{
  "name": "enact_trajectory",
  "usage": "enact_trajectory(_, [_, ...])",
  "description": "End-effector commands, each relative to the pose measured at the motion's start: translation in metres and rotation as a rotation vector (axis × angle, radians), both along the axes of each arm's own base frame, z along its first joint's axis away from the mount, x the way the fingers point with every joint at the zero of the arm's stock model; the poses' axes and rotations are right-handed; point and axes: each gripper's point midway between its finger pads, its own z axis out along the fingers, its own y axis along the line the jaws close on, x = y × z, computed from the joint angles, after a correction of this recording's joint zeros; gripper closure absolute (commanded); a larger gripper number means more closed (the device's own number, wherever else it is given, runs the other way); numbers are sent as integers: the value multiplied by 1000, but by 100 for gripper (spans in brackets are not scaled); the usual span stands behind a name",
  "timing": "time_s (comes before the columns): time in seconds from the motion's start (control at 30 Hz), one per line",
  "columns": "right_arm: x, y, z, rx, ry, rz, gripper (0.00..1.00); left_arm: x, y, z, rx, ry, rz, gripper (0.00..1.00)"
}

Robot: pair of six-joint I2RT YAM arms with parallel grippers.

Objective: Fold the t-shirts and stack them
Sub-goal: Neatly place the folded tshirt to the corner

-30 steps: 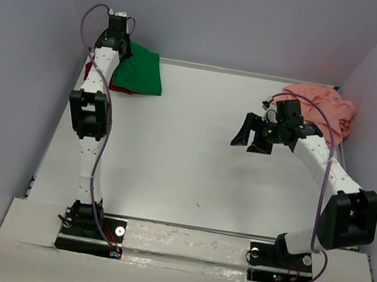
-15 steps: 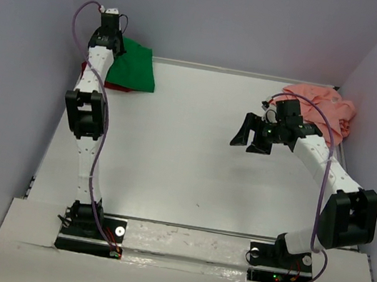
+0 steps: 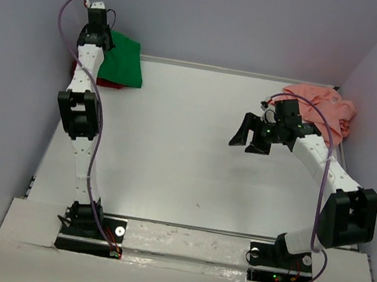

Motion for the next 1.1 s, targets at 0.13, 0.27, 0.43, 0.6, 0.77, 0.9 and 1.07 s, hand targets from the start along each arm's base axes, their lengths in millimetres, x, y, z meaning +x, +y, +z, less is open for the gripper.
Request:
enact_trajectory(0.13, [5,12,13,32,-24,21,15,-9,43,110,40,-245,104,100])
enact_trajectory(0.27, [5,15,14,35,-22,28,15,-11,60,105,32,-242,128,100])
enact_trajectory(0.43, [1,18,13,39,-13,32,15,-12,79,97,19,-239,144,100])
enact_trajectory(0.6, [0,21,13,39,-10,35,15,-10,92,87,-3,-239,152,100])
enact_trajectory(0.77, [1,21,13,38,-4,26,15,-4,97,79,-22,-245,137,100])
enact_trajectory(0.9, [-2,22,12,34,-2,29,15,5,92,59,-54,-228,99,95])
enact_trajectory(1.07, [-3,22,10,29,4,27,15,15,81,40,-91,-214,45,75])
